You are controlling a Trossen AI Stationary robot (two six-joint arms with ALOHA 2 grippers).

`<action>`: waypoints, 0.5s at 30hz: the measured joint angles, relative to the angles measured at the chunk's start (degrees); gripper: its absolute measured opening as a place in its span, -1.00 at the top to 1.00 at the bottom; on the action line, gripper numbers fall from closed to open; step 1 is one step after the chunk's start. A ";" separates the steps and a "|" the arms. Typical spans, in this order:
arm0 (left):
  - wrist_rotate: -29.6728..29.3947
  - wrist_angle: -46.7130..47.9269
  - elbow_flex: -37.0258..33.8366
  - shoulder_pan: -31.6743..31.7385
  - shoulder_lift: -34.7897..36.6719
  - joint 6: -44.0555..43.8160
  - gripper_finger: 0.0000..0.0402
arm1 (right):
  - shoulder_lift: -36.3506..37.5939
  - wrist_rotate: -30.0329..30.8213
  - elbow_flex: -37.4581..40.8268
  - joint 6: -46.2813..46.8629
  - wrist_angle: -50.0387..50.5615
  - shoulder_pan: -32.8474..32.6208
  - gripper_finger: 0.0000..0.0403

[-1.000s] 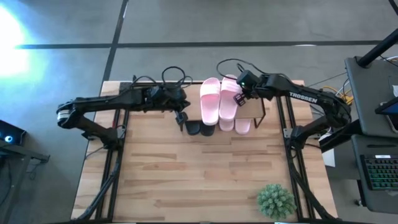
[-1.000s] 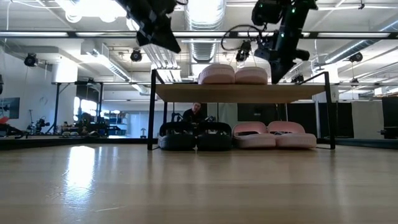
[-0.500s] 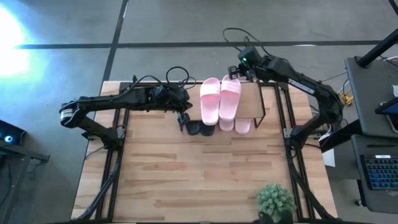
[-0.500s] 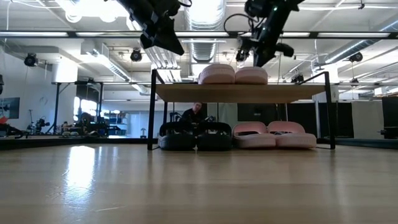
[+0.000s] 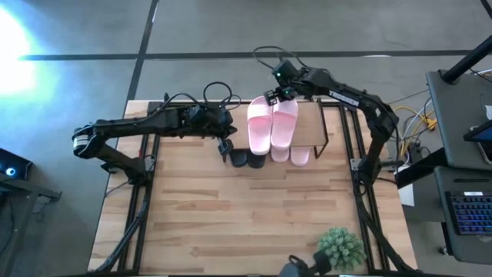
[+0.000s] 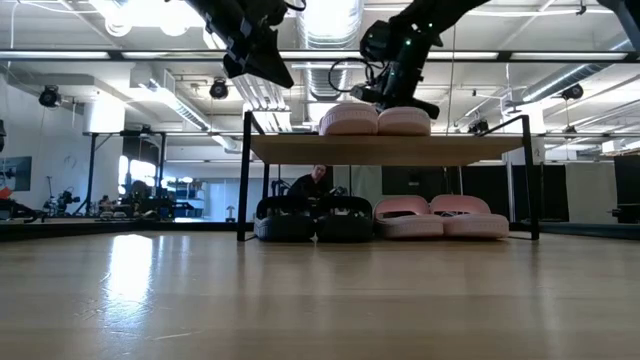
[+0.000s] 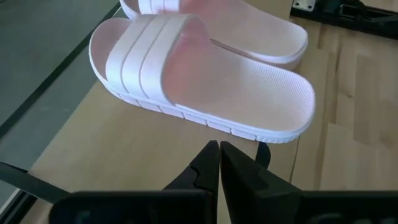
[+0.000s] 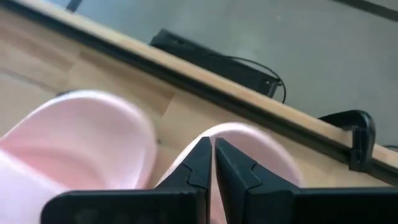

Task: Pick and place slides into the shelf
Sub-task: Adjust the pink slides on the shelf

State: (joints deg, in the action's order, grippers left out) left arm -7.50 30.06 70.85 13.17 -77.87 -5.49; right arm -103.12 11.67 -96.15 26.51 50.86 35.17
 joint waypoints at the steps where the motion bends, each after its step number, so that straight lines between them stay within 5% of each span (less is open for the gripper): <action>1: 0.02 -0.02 0.00 0.00 0.00 0.12 0.99 | -0.24 -0.17 -0.32 -0.46 0.69 -0.40 0.94; 15: -0.03 -0.04 0.00 0.22 0.02 1.94 0.99 | -0.49 -3.38 -0.71 -0.77 2.96 -3.99 0.94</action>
State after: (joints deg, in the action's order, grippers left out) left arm -7.53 30.02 70.85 13.39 -77.84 -3.55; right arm -103.61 8.29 -96.86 25.74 53.82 31.18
